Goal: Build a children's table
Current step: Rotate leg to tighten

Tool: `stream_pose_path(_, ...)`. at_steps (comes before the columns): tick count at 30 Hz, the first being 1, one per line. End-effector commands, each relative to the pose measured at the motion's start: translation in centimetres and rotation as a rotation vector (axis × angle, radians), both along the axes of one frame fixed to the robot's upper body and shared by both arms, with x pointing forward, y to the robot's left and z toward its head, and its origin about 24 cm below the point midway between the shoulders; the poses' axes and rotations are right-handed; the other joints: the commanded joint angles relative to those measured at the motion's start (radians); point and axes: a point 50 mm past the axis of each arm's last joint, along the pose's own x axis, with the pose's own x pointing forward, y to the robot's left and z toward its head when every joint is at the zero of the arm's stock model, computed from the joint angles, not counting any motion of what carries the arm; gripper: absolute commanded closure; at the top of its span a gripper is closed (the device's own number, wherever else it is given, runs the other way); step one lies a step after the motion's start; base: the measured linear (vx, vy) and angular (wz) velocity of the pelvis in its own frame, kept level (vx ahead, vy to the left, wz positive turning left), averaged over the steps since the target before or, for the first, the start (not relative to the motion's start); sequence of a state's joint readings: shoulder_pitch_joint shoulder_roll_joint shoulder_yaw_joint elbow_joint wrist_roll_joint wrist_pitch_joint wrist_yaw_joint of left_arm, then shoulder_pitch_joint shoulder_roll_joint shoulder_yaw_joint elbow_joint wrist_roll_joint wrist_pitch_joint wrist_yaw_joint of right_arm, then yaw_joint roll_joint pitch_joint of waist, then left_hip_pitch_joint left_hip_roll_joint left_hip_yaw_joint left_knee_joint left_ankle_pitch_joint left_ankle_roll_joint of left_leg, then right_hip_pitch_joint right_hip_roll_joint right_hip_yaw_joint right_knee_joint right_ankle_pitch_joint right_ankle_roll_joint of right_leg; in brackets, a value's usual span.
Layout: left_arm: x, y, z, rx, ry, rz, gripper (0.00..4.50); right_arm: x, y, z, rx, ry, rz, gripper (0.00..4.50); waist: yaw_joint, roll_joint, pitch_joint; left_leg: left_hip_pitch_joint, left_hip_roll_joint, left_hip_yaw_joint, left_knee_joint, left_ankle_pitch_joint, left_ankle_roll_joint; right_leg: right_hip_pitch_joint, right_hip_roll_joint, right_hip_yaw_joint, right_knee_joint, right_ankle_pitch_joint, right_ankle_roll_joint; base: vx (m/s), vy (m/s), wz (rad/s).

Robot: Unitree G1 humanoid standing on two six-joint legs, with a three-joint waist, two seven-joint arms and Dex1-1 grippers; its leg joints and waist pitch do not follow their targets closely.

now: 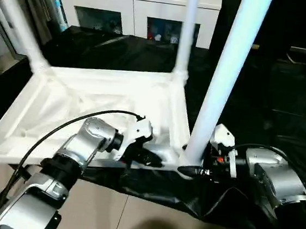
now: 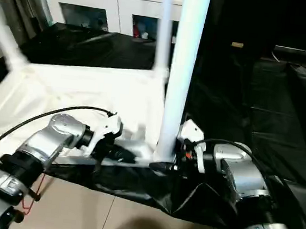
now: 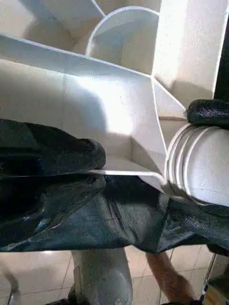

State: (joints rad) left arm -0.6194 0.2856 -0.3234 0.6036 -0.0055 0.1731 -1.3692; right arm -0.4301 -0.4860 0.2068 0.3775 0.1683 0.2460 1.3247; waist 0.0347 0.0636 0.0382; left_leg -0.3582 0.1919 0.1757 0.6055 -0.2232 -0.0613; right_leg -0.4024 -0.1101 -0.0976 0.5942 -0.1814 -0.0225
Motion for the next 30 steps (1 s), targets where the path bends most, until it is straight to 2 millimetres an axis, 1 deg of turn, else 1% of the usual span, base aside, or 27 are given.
stream_pose_path(1,0.0,-0.7,0.8,-0.023,-0.026,-0.04,4.5,-0.8,1.3,-0.1,0.018,0.032,0.096,1.35,-0.003,-0.013,-0.061,-0.004,0.037,-0.005,-0.068,-0.07,0.134,0.064,-0.038,0.044,-0.056,-0.109,-0.257,0.0,0.0,0.0)
stream_pose_path(2,0.0,-0.7,0.8,-0.023,-0.024,-0.042,4.5,-0.8,1.3,-0.1,0.02,0.038,0.098,1.4,-0.002,-0.013,-0.061,-0.004,0.036,-0.005,-0.067,-0.066,0.136,0.064,-0.038,0.044,-0.057,-0.104,-0.258,0.0,0.0,0.0)
stream_pose_path(3,0.0,-0.7,0.8,-0.023,-0.022,-0.046,4.5,-0.9,1.4,-0.1,0.022,0.047,0.101,1.64,-0.001,-0.012,-0.063,-0.004,0.036,-0.004,-0.066,-0.057,0.14,0.064,-0.038,0.043,-0.054,-0.089,-0.262,0.0,0.0,0.0)
stream_pose_path(7,-0.1,-0.7,0.7,-0.025,-0.019,-0.044,4.5,-1.0,1.6,-0.3,0.025,0.056,0.096,1.75,-0.002,-0.012,-0.062,-0.004,0.036,-0.004,-0.065,-0.055,0.144,0.064,-0.038,0.043,-0.055,-0.089,-0.265,0.0,0.0,0.0)
stream_pose_path(8,0.0,-0.7,0.7,-0.029,-0.018,-0.032,4.5,-1.0,1.7,-0.5,0.031,0.058,0.079,1.78,-0.001,-0.01,-0.062,-0.004,0.036,-0.004,-0.065,-0.057,0.143,0.064,-0.038,0.042,-0.055,-0.091,-0.265,0.0,0.0,0.0)
stream_pose_path(10,0.1,-0.9,0.6,-0.036,-0.017,-0.005,4.5,-0.9,1.8,-0.9,0.042,0.06,0.028,1.79,-0.002,-0.011,-0.062,-0.004,0.036,-0.004,-0.066,-0.069,0.133,0.064,-0.038,0.042,-0.057,-0.107,-0.261,0.0,0.0,0.0)
stream_pose_path(11,0.3,-1.1,0.6,-0.044,-0.022,0.025,4.5,-0.4,2.0,-1.5,0.035,0.047,-0.064,1.8,-0.003,-0.012,-0.06,-0.003,0.036,-0.004,-0.067,-0.075,0.126,0.062,-0.038,0.043,-0.058,-0.118,-0.259,0.0,0.0,0.0)
stream_pose_path(12,0.4,-1.3,0.6,-0.05,-0.026,0.044,4.5,0.0,2.0,-1.9,0.027,0.04,-0.127,1.8,-0.005,-0.012,-0.059,-0.005,0.035,-0.004,-0.068,-0.082,0.12,0.063,-0.038,0.043,-0.059,-0.129,-0.256,0.0,0.0,0.0)
stream_pose_path(13,0.5,-1.3,0.6,-0.05,-0.026,0.046,4.5,0.0,2.1,-1.9,0.027,0.039,-0.131,1.8,-0.007,-0.011,-0.058,-0.005,0.034,-0.004,-0.07,-0.093,0.111,0.063,-0.039,0.043,-0.061,-0.147,-0.251,0.0,0.0,0.0)
stream_pose_path(14,0.7,-1.6,0.6,-0.054,-0.035,0.08,4.5,0.5,2.2,-2.5,0.016,0.026,-0.218,1.81,-0.01,-0.014,-0.057,-0.003,0.033,-0.005,-0.072,-0.114,0.095,0.065,-0.039,0.042,-0.066,-0.189,-0.238,0.0,0.0,0.0)
stream_pose_path(15,1.0,-2.0,0.5,-0.058,-0.048,0.12,4.5,1.0,2.4,-3.2,0.002,0.017,-0.324,1.81,-0.016,-0.014,-0.053,-0.004,0.03,-0.006,-0.076,-0.137,0.078,0.062,-0.04,0.042,-0.073,-0.239,-0.223,0.0,0.0,0.0)
stream_pose_path(16,1.3,-2.5,0.5,-0.061,-0.059,0.164,4.5,1.3,2.8,-3.9,-0.009,0.019,-0.411,1.81,-0.025,-0.014,-0.05,0.0,0.028,-0.006,-0.078,-0.167,0.057,0.06,-0.04,0.041,-0.08,-0.296,-0.205,0.0,0.0,0.0)
stream_pose_path(17,1.4,-3.0,0.4,-0.063,-0.067,0.195,4.5,1.6,3.1,-4.4,-0.017,0.021,-0.471,1.81,-0.031,-0.013,-0.048,0.0,0.027,-0.007,-0.079,-0.176,0.047,0.059,-0.04,0.041,-0.083,-0.325,-0.196,0.0,0.0,0.0)
stream_pose_path(18,1.7,-3.5,0.4,-0.064,-0.078,0.234,4.5,1.8,3.6,-4.8,-0.018,0.025,-0.528,1.81,-0.041,-0.014,-0.048,0.001,0.024,-0.01,-0.082,-0.199,0.034,0.06,-0.039,0.038,-0.088,-0.377,-0.174,0.0,0.0,0.0)
stream_pose_path(19,1.8,-3.8,0.3,-0.065,-0.085,0.263,4.5,1.9,4.0,-5.0,-0.017,0.03,-0.566,1.81,-0.046,-0.012,-0.049,0.004,0.025,-0.011,-0.082,-0.204,0.03,0.057,-0.039,0.039,-0.091,-0.386,-0.169,0.0,0.0,0.0)
stream_pose_path(20,1.9,-4.3,0.3,-0.07,-0.087,0.283,4.5,2.2,4.5,-5.3,-0.02,0.034,-0.611,1.81,-0.054,-0.011,-0.049,0.002,0.024,-0.011,-0.081,-0.21,0.033,0.056,-0.038,0.04,-0.09,-0.383,-0.171,0.0,0.0,0.0)
stream_pose_path(21,1.9,-4.7,0.4,-0.075,-0.09,0.305,4.5,2.5,4.9,-5.5,-0.024,0.038,-0.66,1.81,-0.056,-0.011,-0.049,0.001,0.023,-0.011,-0.082,-0.214,0.037,0.056,-0.037,0.039,-0.093,-0.384,-0.17,0.0,0.0,0.0)
stream_pose_path(22,1.9,-4.8,0.4,-0.077,-0.091,0.31,4.5,2.6,5.0,-5.5,-0.027,0.039,-0.675,1.81,-0.06,-0.012,-0.05,-0.002,0.023,-0.012,-0.082,-0.21,0.042,0.058,-0.038,0.039,-0.092,-0.377,-0.171,0.0,0.0,0.0)
stream_pose_path(23,1.9,-5.4,0.4,-0.087,-0.09,0.331,4.5,2.9,5.7,-5.6,-0.028,0.042,-0.726,1.81,-0.06,-0.011,-0.051,-0.002,0.023,-0.012,-0.081,-0.205,0.044,0.059,-0.037,0.039,-0.09,-0.368,-0.172,0.0,0.0,0.0)
stream_pose_path(24,1.9,-5.8,0.4,-0.095,-0.09,0.342,4.5,3.1,6.3,-5.6,-0.015,0.046,-0.738,1.81,-0.064,-0.01,-0.051,-0.003,0.024,-0.013,-0.082,-0.203,0.046,0.057,-0.037,0.039,-0.089,-0.357,-0.177,0.0,0.0,0.0)
stream_pose_path(26,1.9,-5.8,0.5,-0.096,-0.089,0.343,4.5,3.1,6.4,-5.6,-0.014,0.047,-0.738,1.81,-0.063,-0.01,-0.052,-0.003,0.023,-0.012,-0.08,-0.197,0.055,0.058,-0.038,0.039,-0.089,-0.34,-0.181,0.0,0.0,0.0)
stream_pose_path(27,1.7,-6.2,0.6,-0.124,-0.09,0.324,4.5,3.4,8.0,-4.9,0.049,0.039,-0.685,1.81,-0.062,-0.015,-0.053,-0.008,0.024,-0.012,-0.08,-0.181,0.068,0.061,-0.039,0.039,-0.085,-0.312,-0.188,0.0,0.0,0.0)
stream_pose_path(28,1.7,-6.2,0.6,-0.125,-0.091,0.323,4.5,3.4,8.0,-4.9,0.051,0.039,-0.683,1.47,-0.062,-0.013,-0.054,-0.008,0.024,-0.012,-0.08,-0.179,0.072,0.061,-0.039,0.039,-0.083,-0.306,-0.191,0.0,0.0,0.0)
stream_pose_path(29,1.6,-6.1,0.6,-0.128,-0.092,0.314,4.5,3.4,8.4,-4.6,0.084,0.05,-0.659,1.12,-0.062,-0.019,-0.055,-0.007,0.024,-0.011,-0.079,-0.175,0.076,0.06,-0.039,0.04,-0.084,-0.3,-0.191,0.0,0.0,0.0)
stream_pose_path(30,1.6,-6.1,0.6,-0.128,-0.092,0.314,4.5,3.4,8.4,-4.6,0.084,0.05,-0.659,1.12,-0.061,-0.015,-0.055,-0.008,0.025,-0.012,-0.079,-0.166,0.084,0.062,-0.039,0.04,-0.08,-0.282,-0.198,0.0,0.0,0.0)
